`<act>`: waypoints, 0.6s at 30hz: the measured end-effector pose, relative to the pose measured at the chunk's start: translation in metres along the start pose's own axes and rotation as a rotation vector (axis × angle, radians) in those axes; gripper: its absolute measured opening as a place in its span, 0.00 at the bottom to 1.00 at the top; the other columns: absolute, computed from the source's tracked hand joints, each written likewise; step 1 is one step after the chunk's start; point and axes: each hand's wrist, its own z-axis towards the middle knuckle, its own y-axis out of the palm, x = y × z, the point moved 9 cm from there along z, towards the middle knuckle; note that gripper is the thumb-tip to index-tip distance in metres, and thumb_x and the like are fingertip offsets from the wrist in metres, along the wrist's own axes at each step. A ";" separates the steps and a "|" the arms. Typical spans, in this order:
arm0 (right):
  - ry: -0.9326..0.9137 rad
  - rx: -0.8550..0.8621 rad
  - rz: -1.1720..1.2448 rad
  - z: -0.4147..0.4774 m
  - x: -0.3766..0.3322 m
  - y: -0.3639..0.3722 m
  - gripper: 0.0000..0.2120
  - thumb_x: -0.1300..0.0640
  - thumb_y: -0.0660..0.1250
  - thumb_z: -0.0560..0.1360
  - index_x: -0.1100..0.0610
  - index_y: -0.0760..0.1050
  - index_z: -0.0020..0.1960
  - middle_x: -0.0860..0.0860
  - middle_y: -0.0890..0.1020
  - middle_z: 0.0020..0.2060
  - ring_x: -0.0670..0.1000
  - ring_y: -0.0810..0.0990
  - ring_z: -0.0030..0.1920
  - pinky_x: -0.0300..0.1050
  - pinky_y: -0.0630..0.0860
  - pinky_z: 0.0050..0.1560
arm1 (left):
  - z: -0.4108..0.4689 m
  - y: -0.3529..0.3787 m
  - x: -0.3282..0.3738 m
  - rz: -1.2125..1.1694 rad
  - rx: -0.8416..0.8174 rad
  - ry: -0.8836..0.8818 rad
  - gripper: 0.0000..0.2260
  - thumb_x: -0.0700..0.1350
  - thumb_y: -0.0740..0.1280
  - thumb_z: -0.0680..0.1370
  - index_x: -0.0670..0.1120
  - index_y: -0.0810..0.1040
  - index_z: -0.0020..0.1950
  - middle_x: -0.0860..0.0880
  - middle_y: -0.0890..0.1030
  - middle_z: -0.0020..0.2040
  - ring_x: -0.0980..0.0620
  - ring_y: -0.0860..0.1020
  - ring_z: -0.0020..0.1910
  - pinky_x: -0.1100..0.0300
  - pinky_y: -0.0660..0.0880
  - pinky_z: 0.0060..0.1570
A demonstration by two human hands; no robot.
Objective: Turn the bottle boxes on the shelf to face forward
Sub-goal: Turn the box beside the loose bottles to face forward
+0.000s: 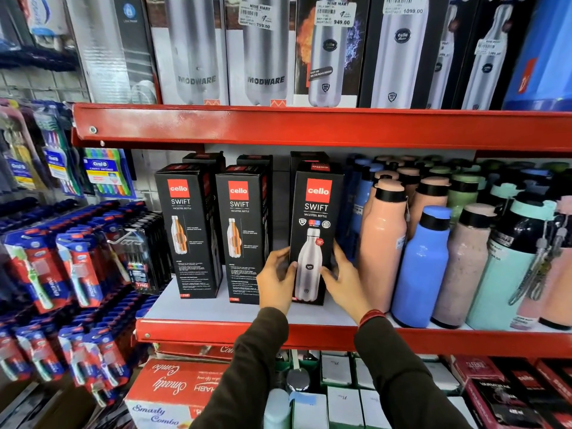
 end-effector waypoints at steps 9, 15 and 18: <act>0.030 -0.001 -0.052 0.004 0.004 0.004 0.34 0.66 0.60 0.79 0.46 0.51 0.79 0.51 0.68 0.74 0.51 0.66 0.74 0.44 0.61 0.73 | -0.002 0.003 -0.004 0.028 0.065 -0.017 0.15 0.34 0.67 0.77 0.46 0.76 0.62 0.52 0.80 0.53 0.57 0.79 0.56 0.73 0.73 0.56; 0.016 0.012 -0.069 0.004 0.002 0.006 0.34 0.67 0.59 0.79 0.48 0.51 0.79 0.52 0.69 0.73 0.51 0.68 0.72 0.37 0.61 0.67 | -0.006 0.002 -0.009 -0.029 0.102 -0.058 0.15 0.33 0.65 0.78 0.44 0.76 0.63 0.50 0.79 0.56 0.54 0.78 0.60 0.83 0.70 0.48; 0.019 0.045 -0.067 0.002 0.004 0.004 0.33 0.67 0.60 0.79 0.49 0.53 0.78 0.52 0.71 0.72 0.46 0.69 0.69 0.36 0.62 0.65 | -0.005 0.003 -0.009 -0.033 0.092 -0.065 0.15 0.32 0.65 0.78 0.43 0.75 0.63 0.50 0.79 0.56 0.53 0.78 0.61 0.83 0.70 0.48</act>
